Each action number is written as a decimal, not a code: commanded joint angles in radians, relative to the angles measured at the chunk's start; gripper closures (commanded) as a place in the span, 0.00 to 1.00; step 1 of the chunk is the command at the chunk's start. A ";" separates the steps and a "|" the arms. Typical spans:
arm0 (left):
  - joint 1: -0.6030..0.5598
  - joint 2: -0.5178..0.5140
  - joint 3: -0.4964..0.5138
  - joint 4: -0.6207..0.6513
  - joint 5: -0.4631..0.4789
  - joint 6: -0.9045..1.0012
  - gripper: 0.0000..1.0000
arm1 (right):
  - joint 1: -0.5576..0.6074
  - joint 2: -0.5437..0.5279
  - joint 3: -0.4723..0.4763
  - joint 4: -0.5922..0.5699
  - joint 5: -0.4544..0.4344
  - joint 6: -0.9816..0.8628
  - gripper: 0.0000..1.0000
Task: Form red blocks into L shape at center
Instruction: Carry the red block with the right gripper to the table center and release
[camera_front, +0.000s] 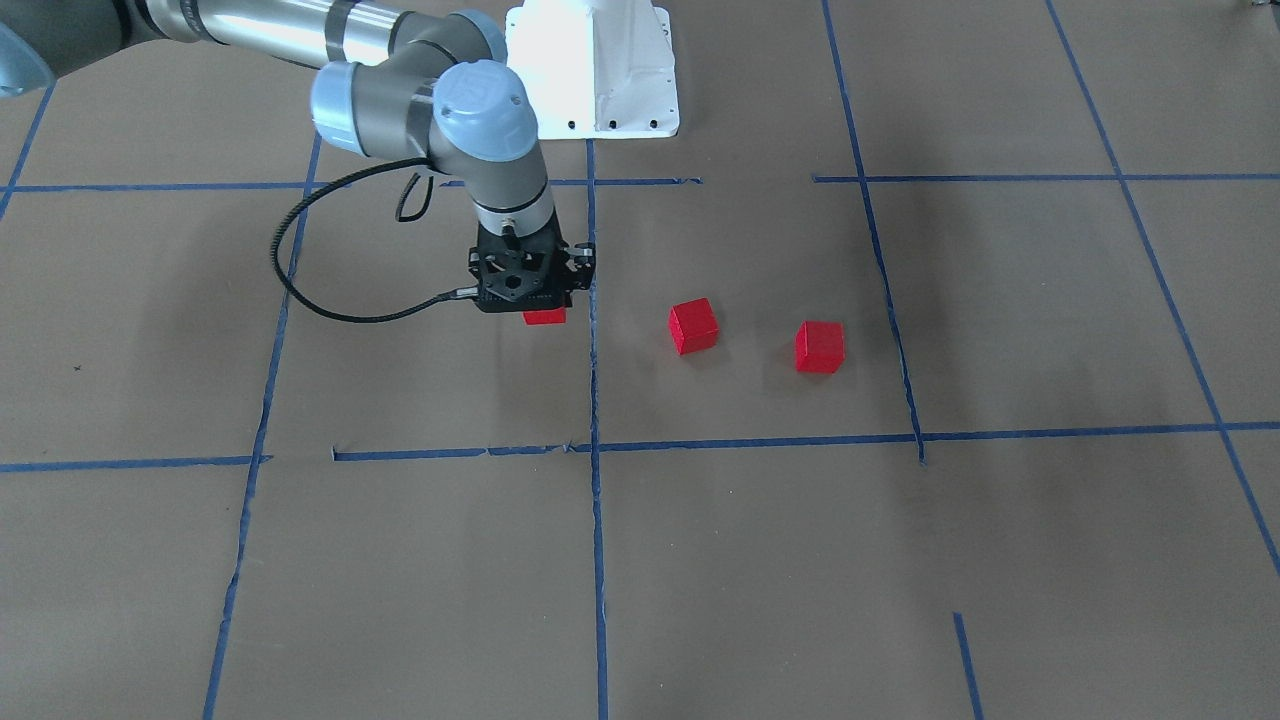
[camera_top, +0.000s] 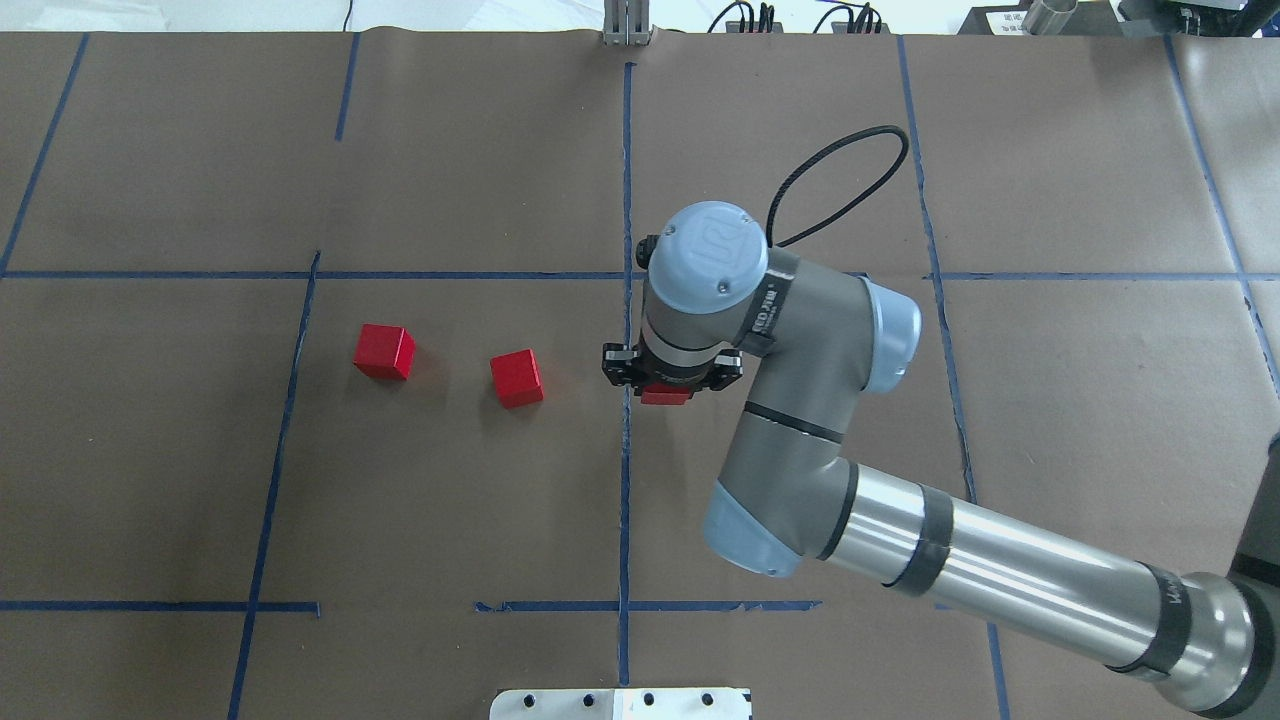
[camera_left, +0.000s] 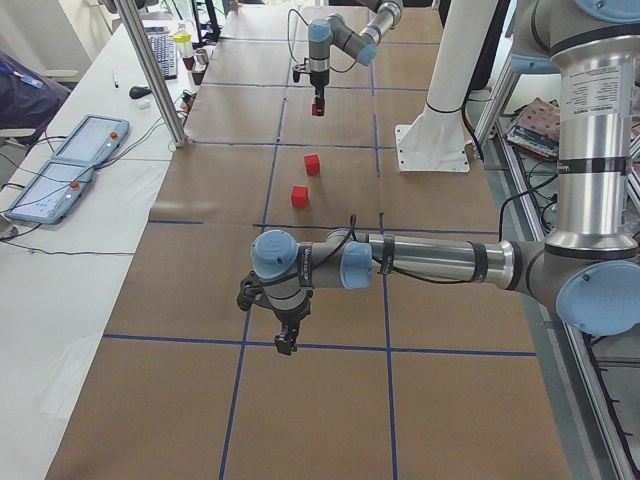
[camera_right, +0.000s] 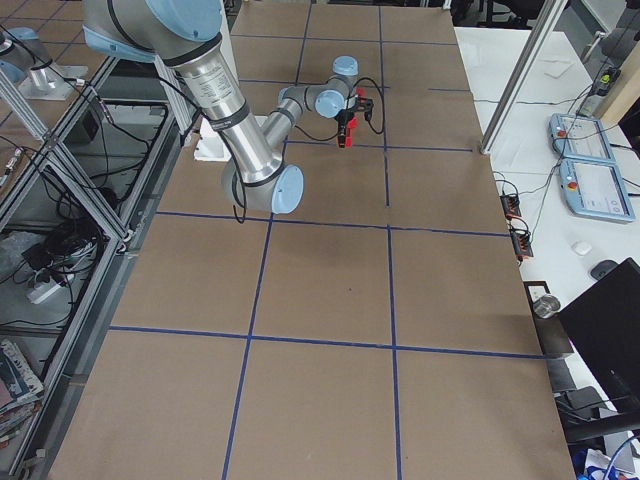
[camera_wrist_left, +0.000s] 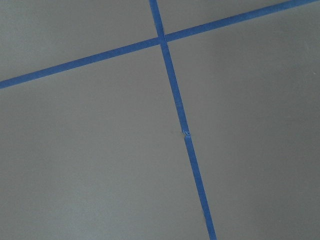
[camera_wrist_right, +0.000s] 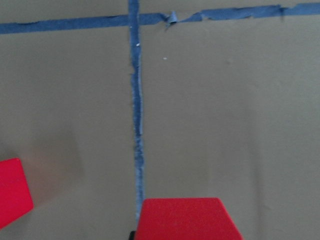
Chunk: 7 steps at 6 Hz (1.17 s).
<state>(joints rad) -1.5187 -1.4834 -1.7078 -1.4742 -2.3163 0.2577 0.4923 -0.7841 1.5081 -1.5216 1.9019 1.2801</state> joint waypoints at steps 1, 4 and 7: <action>0.000 0.000 -0.001 0.000 0.000 0.000 0.00 | -0.041 0.101 -0.142 0.001 -0.017 0.048 0.74; 0.000 0.000 -0.001 0.000 0.000 0.000 0.00 | -0.047 0.089 -0.154 0.000 -0.017 0.031 0.53; 0.000 0.000 -0.001 0.000 0.000 0.000 0.00 | -0.055 0.082 -0.154 -0.002 -0.017 0.024 0.30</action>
<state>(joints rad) -1.5186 -1.4834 -1.7088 -1.4741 -2.3163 0.2577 0.4402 -0.7006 1.3539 -1.5225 1.8861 1.3041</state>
